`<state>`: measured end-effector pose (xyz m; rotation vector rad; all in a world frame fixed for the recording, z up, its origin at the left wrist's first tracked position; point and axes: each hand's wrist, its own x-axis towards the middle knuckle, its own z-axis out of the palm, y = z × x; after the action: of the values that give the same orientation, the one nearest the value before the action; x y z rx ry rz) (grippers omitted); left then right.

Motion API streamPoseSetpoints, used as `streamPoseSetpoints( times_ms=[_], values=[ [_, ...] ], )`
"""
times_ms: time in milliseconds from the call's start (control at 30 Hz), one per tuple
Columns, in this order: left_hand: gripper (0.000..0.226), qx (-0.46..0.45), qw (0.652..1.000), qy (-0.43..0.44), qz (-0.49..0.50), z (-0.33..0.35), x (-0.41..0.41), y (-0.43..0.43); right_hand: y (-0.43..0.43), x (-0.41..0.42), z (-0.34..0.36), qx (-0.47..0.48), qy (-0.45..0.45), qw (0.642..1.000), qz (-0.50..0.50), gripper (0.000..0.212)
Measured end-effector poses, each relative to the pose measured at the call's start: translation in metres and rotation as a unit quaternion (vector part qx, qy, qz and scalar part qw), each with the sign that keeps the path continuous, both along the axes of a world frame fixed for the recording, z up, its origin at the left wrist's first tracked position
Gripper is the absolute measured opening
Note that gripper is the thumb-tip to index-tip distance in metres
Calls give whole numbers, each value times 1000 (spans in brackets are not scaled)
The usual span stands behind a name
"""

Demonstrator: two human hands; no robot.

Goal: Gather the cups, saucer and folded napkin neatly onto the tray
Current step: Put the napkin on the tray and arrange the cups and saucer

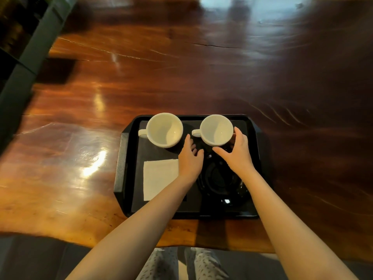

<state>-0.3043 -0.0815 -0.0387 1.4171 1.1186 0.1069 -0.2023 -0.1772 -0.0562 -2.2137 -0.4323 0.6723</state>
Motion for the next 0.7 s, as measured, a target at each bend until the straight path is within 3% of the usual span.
streamPoseSetpoints(
  times_ms=[100,167,300,700],
  values=[
    [59,51,993,46,-91,3,-26,-11,-25,-1,4,-67,-57,996,33,46],
    [55,74,983,86,-147,2,-39,-15,-41,-6,5,-92,-60,994,28,36],
    [46,97,969,117,-192,-1,-45,-19,-48,-15,5,-104,-69,992,-4,32],
    [45,114,967,137,-180,-1,-59,-15,-46,-27,5,-60,-20,998,-16,32]
  ],
)
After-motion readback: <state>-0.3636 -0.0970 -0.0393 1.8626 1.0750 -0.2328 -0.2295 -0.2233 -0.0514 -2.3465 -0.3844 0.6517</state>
